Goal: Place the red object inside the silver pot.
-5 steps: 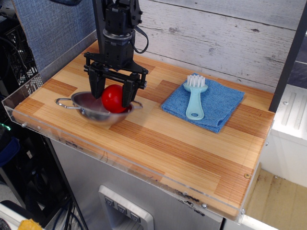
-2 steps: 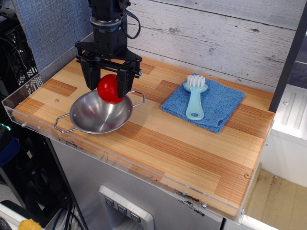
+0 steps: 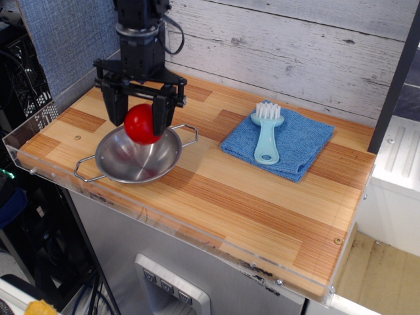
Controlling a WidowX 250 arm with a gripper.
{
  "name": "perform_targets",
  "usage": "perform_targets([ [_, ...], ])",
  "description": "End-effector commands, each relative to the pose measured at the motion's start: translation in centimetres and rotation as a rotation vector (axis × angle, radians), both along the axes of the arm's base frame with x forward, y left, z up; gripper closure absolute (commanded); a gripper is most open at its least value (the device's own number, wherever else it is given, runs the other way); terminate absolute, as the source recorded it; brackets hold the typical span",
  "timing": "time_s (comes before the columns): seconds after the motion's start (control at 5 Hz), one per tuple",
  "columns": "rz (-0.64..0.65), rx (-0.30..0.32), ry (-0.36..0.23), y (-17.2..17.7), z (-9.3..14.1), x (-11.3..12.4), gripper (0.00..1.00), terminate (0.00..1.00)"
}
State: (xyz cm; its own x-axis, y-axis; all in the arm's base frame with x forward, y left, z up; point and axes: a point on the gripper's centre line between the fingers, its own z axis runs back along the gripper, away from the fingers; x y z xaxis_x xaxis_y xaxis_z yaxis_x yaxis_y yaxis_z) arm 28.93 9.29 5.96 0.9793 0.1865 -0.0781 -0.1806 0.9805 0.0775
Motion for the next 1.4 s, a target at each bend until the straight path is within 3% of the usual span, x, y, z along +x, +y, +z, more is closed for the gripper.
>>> perform_targets([
  [0.0,0.009,0.015,-0.018,0.9,0.8,-0.3,1.0,0.0],
  [0.2,0.014,0.006,-0.003,1.2,0.5,-0.3,1.0,0.0],
  [0.4,-0.005,-0.003,0.013,1.4,0.6,-0.2,0.0,0.0],
  [0.6,-0.038,-0.02,0.003,1.1,1.2,-0.1,0.0,0.0],
  [0.8,-0.034,-0.017,-0.094,0.7,4.1,0.2,0.0,0.0],
  [1.0,-0.05,-0.027,-0.255,0.3,8.7,0.3,0.0,0.0],
  [1.2,-0.071,-0.016,-0.32,-0.2,10.4,0.8,0.0,0.0],
])
